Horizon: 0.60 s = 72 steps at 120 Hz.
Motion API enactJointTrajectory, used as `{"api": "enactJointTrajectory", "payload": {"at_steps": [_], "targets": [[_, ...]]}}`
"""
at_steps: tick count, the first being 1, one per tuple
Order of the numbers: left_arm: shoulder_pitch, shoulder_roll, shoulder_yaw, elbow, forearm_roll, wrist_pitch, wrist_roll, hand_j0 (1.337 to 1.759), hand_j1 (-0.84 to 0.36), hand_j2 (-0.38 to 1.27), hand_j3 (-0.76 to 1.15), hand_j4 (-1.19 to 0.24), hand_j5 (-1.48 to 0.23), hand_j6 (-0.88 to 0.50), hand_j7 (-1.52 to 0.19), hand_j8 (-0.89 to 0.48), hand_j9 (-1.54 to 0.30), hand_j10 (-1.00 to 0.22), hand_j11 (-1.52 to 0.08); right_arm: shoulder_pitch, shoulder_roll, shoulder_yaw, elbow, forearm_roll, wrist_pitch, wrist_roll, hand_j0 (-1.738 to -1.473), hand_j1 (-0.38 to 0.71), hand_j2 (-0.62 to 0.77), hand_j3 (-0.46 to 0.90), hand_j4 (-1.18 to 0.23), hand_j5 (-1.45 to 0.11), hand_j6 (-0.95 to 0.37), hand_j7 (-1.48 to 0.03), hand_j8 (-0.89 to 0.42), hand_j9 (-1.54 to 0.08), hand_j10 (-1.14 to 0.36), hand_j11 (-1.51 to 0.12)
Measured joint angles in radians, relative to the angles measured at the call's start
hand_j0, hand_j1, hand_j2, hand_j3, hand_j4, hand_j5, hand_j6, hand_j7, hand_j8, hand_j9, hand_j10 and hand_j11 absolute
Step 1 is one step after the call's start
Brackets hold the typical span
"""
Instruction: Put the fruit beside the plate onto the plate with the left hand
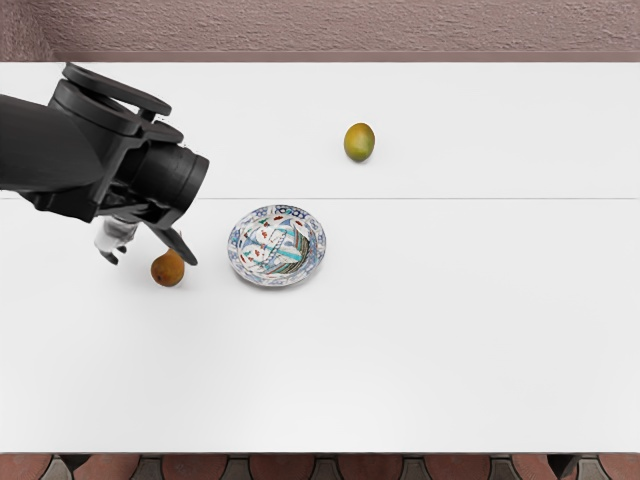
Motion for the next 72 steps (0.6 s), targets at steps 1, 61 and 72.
{"api": "enactJointTrajectory", "payload": {"at_steps": [1, 61, 72], "targets": [[0.000, 0.000, 0.000, 0.001, 0.001, 0.000, 0.000, 1.658, 0.10, 0.04, 0.00, -0.21, -0.27, -0.21, -0.27, -0.21, -0.27, -0.21, -0.27, 0.000, 0.000, 0.000, 0.000, 0.000, 0.000, 0.000, -1.658, -0.33, 0.00, 0.00, -0.01, -0.02, -0.01, -0.02, -0.01, -0.02, -0.01, -0.02], [0.011, 0.000, -0.003, 0.009, 0.011, 0.000, 0.000, 1.658, -0.19, 0.09, 0.00, -0.45, -0.59, -0.45, -0.59, -0.45, -0.59, -0.45, -0.59, 0.000, 0.000, 0.000, 0.000, 0.000, 0.000, 0.000, -1.658, -0.33, 0.00, 0.00, -0.01, -0.02, -0.01, -0.02, -0.01, -0.02, -0.01, -0.02], [0.010, 0.000, -0.004, 0.009, 0.011, 0.000, 0.000, 1.658, -0.20, 0.09, 0.00, -0.45, -0.59, -0.46, -0.59, -0.46, -0.59, -0.46, -0.59, 0.000, 0.000, 0.000, 0.000, 0.000, 0.000, 0.000, -1.658, -0.33, 0.00, 0.00, -0.01, -0.02, -0.01, -0.02, -0.01, -0.02, -0.01, -0.02]]}}
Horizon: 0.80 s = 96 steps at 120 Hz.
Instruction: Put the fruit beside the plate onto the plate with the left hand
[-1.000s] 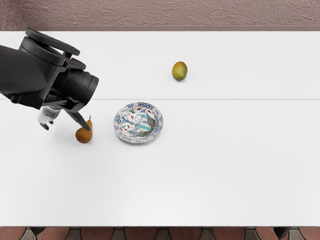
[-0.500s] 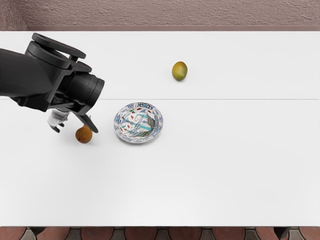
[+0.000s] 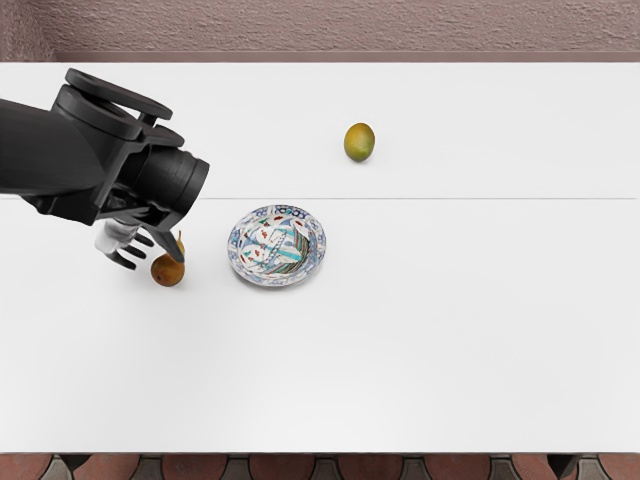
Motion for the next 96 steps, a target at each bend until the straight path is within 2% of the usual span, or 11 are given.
{"api": "enactJointTrajectory", "payload": {"at_steps": [57, 96], "targets": [[0.013, 0.000, -0.015, 0.000, 0.001, 0.000, 0.000, 1.658, -0.13, 0.08, 0.00, -0.40, -0.52, -0.40, -0.52, -0.40, -0.52, -0.40, -0.52, 0.000, 0.000, 0.000, 0.000, 0.000, 0.000, 0.000, -1.658, -0.33, 0.00, 0.00, -0.01, -0.02, -0.01, -0.02, -0.01, -0.02, -0.01, -0.02], [0.037, 0.000, -0.016, 0.002, 0.005, 0.000, 0.000, 1.658, -0.14, 0.08, 0.00, -0.41, -0.53, -0.41, -0.53, -0.41, -0.53, -0.41, -0.53, 0.000, 0.000, 0.000, 0.000, 0.000, 0.000, 0.000, -1.658, -0.33, 0.00, 0.00, -0.01, -0.02, -0.01, -0.02, -0.01, -0.02, -0.01, -0.02]]}}
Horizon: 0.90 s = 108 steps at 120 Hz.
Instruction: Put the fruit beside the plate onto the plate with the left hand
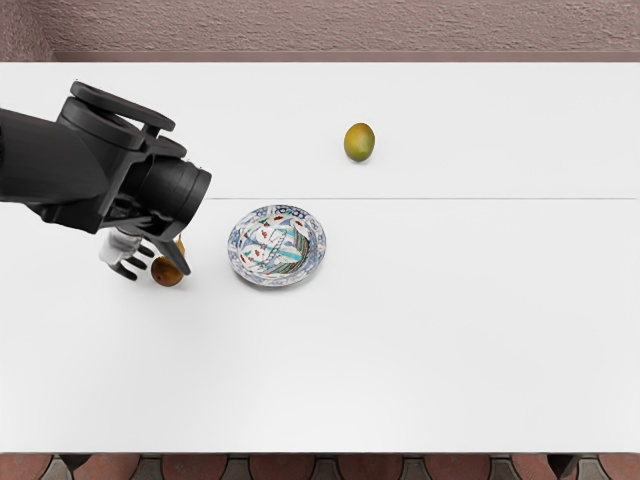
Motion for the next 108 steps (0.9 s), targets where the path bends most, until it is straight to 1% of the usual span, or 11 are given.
{"api": "enactJointTrajectory", "payload": {"at_steps": [38, 39, 64, 65, 76, 81, 108], "targets": [[0.015, 0.000, 0.000, 0.013, 0.006, 0.000, 0.000, 1.658, -0.24, 0.10, 0.00, -0.49, -0.64, -0.49, -0.64, -0.49, -0.64, -0.49, -0.64, 0.000, 0.000, 0.000, 0.000, 0.000, 0.000, 0.000, -1.658, -0.33, 0.00, 0.00, -0.01, -0.02, -0.01, -0.02, -0.01, -0.02, -0.01, -0.02], [0.016, 0.000, 0.000, 0.013, 0.006, 0.000, 0.000, 1.658, -0.24, 0.12, 0.00, -0.49, -0.64, -0.49, -0.64, -0.49, -0.64, -0.49, -0.64, 0.000, 0.000, 0.000, 0.000, 0.000, 0.000, 0.000, -1.658, -0.33, 0.00, 0.00, -0.01, -0.02, -0.01, -0.02, -0.01, -0.02, -0.01, -0.02], [0.030, 0.000, 0.000, 0.024, 0.007, 0.000, 0.000, 1.657, -0.27, 0.14, 0.00, -0.51, -0.68, -0.51, -0.68, -0.51, -0.68, -0.51, -0.68, 0.000, 0.000, 0.000, 0.000, 0.000, 0.000, 0.000, -1.658, -0.33, 0.00, 0.00, -0.01, -0.02, -0.01, -0.02, -0.01, -0.02, -0.01, -0.02], [0.031, 0.000, 0.000, 0.025, 0.007, -0.001, 0.000, 1.657, -0.26, 0.16, 0.00, -0.51, -0.68, -0.51, -0.68, -0.51, -0.68, -0.51, -0.68, 0.000, 0.000, 0.000, 0.000, 0.000, 0.000, 0.000, -1.658, -0.33, 0.00, 0.00, -0.01, -0.02, -0.01, -0.02, -0.01, -0.02, -0.01, -0.02], [0.036, 0.000, 0.000, 0.028, 0.007, 0.000, 0.000, 1.657, -0.28, 0.14, 0.00, -0.53, -0.69, -0.53, -0.69, -0.53, -0.69, -0.53, -0.69, 0.000, 0.000, 0.000, 0.000, 0.000, 0.001, 0.000, -1.658, -0.33, 0.00, 0.00, -0.01, -0.02, -0.01, -0.02, -0.01, -0.02, -0.01, -0.02], [0.038, 0.000, 0.000, 0.029, 0.007, 0.000, 0.000, 1.657, -0.29, 0.14, 0.00, -0.54, -0.71, -0.53, -0.71, -0.53, -0.71, -0.54, -0.71, 0.000, 0.000, 0.000, 0.000, 0.000, 0.000, 0.000, -1.658, -0.33, 0.00, 0.00, -0.01, -0.02, -0.01, -0.02, -0.01, -0.02, -0.01, -0.02], [0.038, 0.000, 0.000, 0.033, 0.006, -0.001, 0.000, 1.658, -0.33, 0.25, 0.00, -0.59, -0.80, -0.49, -0.79, -0.51, -0.79, -0.60, -0.79, 0.000, 0.000, 0.000, 0.000, 0.000, 0.000, 0.000, -1.658, -0.33, 0.00, 0.00, -0.01, -0.02, -0.01, -0.02, -0.01, -0.02, -0.01, -0.02]]}}
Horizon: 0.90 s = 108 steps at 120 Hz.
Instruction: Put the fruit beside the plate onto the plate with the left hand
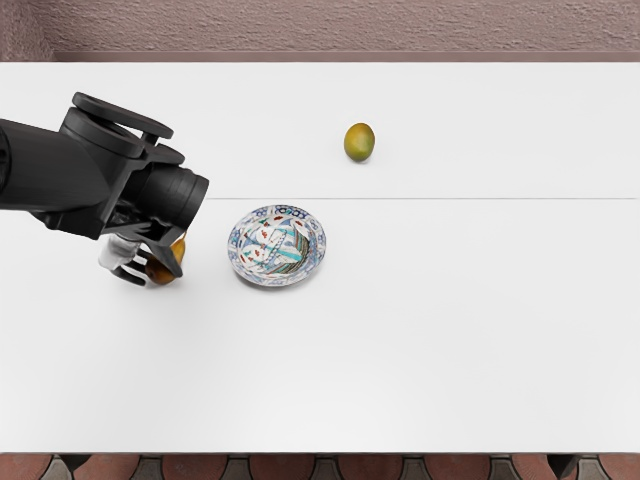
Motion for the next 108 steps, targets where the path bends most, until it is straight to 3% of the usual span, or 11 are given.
{"api": "enactJointTrajectory", "payload": {"at_steps": [37, 108], "targets": [[-0.014, 0.000, -0.017, -0.003, -0.001, -0.001, 0.001, 1.657, -0.36, 0.39, 0.00, -0.60, -0.88, -0.49, -0.87, -0.51, -0.87, -0.66, -0.87, 0.000, 0.000, 0.000, 0.000, 0.000, 0.000, 0.000, -1.658, -0.33, 0.00, 0.00, -0.01, -0.02, -0.01, -0.02, -0.01, -0.02, -0.01, -0.02], [-0.053, 0.000, -0.049, -0.008, -0.003, -0.001, 0.001, 1.657, -0.37, 0.39, 0.00, -0.58, -0.91, -0.47, -0.88, -0.49, -0.88, -0.67, -0.88, 0.000, 0.000, 0.000, 0.000, 0.000, 0.000, 0.000, -1.658, -0.33, 0.00, 0.00, -0.01, -0.02, -0.01, -0.02, -0.01, -0.02, -0.01, -0.02]]}}
